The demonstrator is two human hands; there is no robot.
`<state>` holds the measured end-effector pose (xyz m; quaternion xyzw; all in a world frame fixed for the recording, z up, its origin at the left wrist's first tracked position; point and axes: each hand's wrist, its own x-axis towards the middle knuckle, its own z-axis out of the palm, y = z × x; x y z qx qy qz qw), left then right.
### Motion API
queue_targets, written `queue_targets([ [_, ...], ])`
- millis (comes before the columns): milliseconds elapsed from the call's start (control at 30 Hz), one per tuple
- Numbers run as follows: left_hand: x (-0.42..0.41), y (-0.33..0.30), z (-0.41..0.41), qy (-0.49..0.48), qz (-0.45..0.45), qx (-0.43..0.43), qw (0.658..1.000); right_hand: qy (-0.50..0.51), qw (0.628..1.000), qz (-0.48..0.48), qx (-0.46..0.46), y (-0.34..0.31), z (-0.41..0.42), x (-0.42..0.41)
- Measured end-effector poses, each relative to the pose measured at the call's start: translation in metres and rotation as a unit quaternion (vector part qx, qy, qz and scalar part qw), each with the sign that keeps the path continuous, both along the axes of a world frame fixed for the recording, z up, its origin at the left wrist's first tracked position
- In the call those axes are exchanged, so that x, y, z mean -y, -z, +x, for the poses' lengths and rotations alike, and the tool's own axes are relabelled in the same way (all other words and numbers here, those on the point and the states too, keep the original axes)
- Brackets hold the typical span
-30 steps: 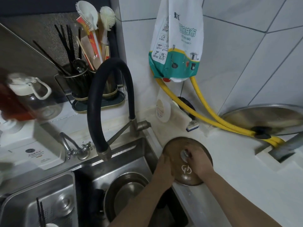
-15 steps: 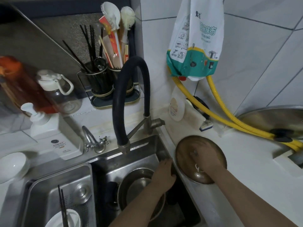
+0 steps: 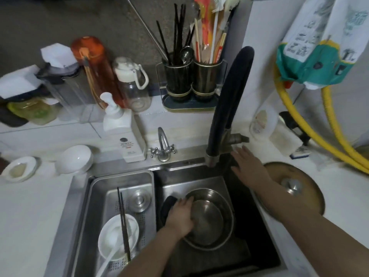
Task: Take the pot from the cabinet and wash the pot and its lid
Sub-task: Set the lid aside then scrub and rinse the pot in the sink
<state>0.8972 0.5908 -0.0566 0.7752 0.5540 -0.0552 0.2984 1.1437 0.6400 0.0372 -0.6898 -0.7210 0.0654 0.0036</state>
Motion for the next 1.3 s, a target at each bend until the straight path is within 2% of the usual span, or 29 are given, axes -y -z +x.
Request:
queue_targets([
  [233,-0.002,0.028,-0.021,-0.012,-0.042,-0.079,0.996,0.015,0.993,-0.035,0.113,-0.001,-0.004,-0.030],
  [367,-0.006,0.058,-0.029,-0.019,-0.097,-0.086,0.991,0.025,0.987,-0.071,0.139,0.002,0.000,-0.031],
  [467,-0.011,0.089,-0.030,0.003,-0.095,-0.097,0.991,0.022,0.982,-0.086,0.164,0.002,0.002,-0.028],
  [567,-0.012,0.089,-0.025,0.001,-0.096,-0.101,0.990,0.024,0.980,-0.095,0.174,0.001,0.002,-0.025],
  [1300,-0.016,0.123,-0.035,0.012,-0.075,-0.110,0.991,0.054,0.995,-0.083,0.026,0.001,0.018,-0.030],
])
